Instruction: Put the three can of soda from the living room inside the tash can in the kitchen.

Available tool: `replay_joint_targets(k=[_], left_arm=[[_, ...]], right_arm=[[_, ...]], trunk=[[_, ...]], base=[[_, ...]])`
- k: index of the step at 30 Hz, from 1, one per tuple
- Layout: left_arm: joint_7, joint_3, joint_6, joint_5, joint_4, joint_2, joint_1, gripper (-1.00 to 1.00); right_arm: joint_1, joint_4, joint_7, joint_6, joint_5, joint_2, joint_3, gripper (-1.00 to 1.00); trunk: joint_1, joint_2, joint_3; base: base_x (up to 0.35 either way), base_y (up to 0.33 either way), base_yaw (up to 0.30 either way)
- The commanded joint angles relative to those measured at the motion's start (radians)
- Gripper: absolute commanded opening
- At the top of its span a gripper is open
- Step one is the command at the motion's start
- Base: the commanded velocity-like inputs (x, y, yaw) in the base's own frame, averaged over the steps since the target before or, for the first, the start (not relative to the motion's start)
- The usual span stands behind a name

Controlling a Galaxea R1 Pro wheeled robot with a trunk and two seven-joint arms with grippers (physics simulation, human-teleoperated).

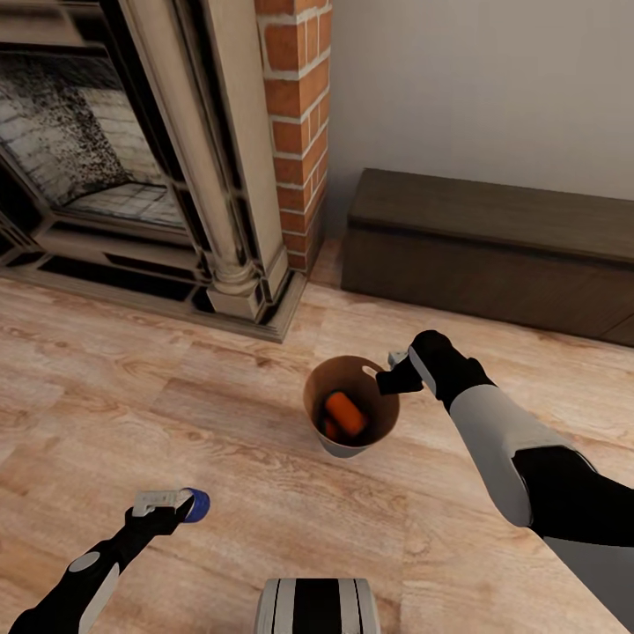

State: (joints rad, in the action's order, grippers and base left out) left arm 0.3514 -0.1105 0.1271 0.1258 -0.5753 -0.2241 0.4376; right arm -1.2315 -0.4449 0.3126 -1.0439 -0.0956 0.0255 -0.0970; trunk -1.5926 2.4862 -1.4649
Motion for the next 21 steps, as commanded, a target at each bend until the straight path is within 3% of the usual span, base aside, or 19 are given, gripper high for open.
replay_joint_targets(k=[1,13,21], left_arm=[[0.0,0.0,0.0,0.0,0.0,0.0,0.0,1.0],[0.0,0.001,-0.001,-0.001,0.001,0.0,0.0,1.0],[0.006,0.002,0.0,0.0,0.0,-0.001,0.0,1.0]], right_arm=[[0.0,0.0,0.005,-0.003,0.027,0.0,0.003,-1.0],[0.0,0.0,0.004,-0.003,0.025,0.001,0.002,-1.0],[0.001,0.0,0.004,-0.003,0.025,0.001,0.001,-1.0]], trunk=[[0.0,0.0,0.0],[-0.012,0.016,-0.041],[-0.012,0.016,-0.041]], base=[[0.0,0.0,0.0],[0.0,0.0,0.0],[0.0,0.0,0.0]])
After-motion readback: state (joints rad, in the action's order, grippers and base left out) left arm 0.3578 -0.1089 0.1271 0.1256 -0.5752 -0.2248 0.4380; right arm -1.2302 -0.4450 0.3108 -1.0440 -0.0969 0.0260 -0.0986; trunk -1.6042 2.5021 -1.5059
